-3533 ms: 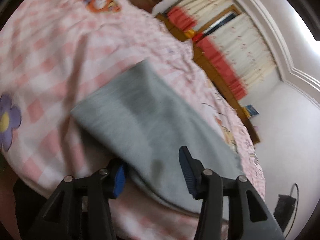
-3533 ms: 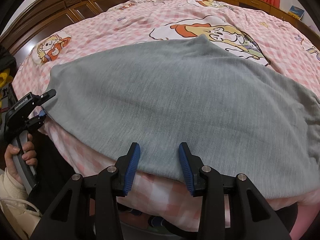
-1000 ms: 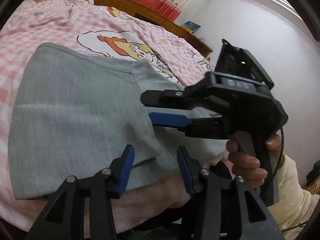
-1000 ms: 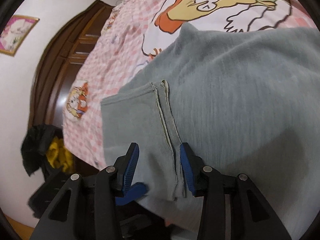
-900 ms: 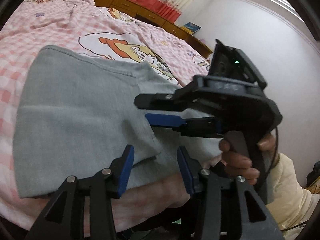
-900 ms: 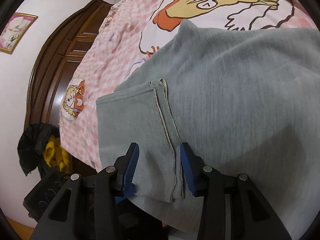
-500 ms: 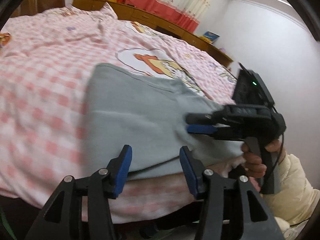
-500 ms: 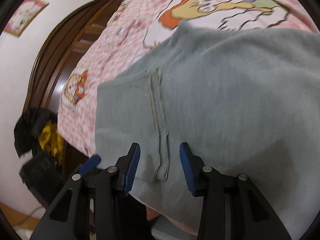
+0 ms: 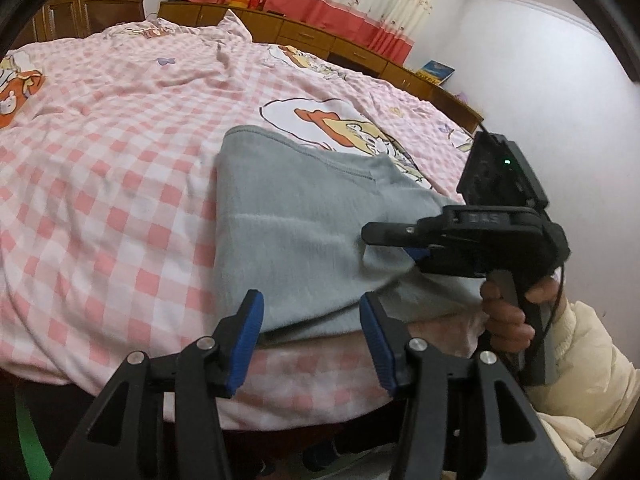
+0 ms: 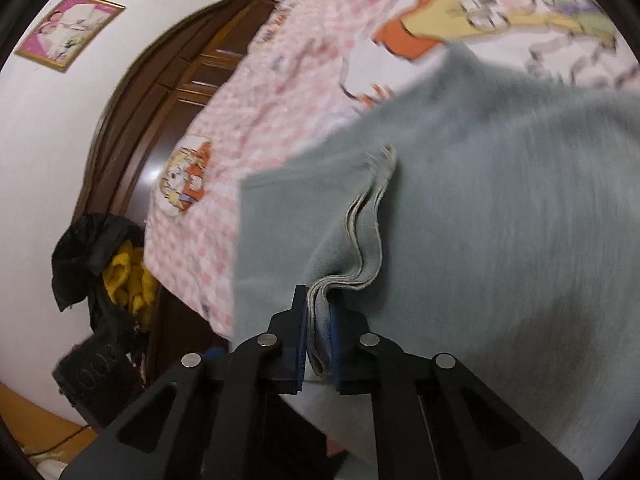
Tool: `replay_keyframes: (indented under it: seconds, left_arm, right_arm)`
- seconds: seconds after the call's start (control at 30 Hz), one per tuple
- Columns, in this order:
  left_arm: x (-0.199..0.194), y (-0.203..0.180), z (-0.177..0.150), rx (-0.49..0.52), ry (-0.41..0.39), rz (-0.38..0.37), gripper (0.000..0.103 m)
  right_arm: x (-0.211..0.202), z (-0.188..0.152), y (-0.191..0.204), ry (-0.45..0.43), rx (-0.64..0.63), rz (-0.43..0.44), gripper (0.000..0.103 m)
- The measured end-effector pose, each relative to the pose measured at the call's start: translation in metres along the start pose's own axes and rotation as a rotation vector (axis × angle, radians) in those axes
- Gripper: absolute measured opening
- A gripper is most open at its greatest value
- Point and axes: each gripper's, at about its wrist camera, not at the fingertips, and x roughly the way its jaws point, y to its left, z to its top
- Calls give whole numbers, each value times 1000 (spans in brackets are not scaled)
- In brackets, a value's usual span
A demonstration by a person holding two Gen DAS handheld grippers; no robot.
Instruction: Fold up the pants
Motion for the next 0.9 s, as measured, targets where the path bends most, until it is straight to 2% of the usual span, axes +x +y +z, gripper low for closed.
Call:
replay_keyframes:
  seconds: [0.1,0.27,0.37,0.43,0.47,0.53,0.67,0.77,0.9]
  left_arm:
    - [-10,1,-1,-19,-6,-35,52]
    - [-21,-13,1,-24,-26,-169,55]
    - [-13,-29,4,-10,-20,-231,57]
    - [0,-36,8,-7,-23,-266,57]
    - [6,-37,10,-10,-19,-260,57]
    - [19,-37,12,-17,-1,-188,57]
    - [19,-22,8,-86,4,-103,56]
    - [10,-20,6,-94,-5,-114,54]
    - [9,-35,3,-42,9,-103,55]
  right_arm:
    - [-11,13,30,-35,-21,19,8]
    - [-23,33,88,-58,-108,25,8]
    - [-28,42,114,-55,-147,24,7]
    - [-38,46,132,-85,-186,7,7]
    - [-44,47,137,-101,-200,2,6]
    - [-59,50,144,-139,-216,0,6]
    - [-76,52,143,-170,-228,-37,5]
    - [-84,52,135,-185,-212,-39,5]
    - [-95,56,125,-205,-195,-42,5]
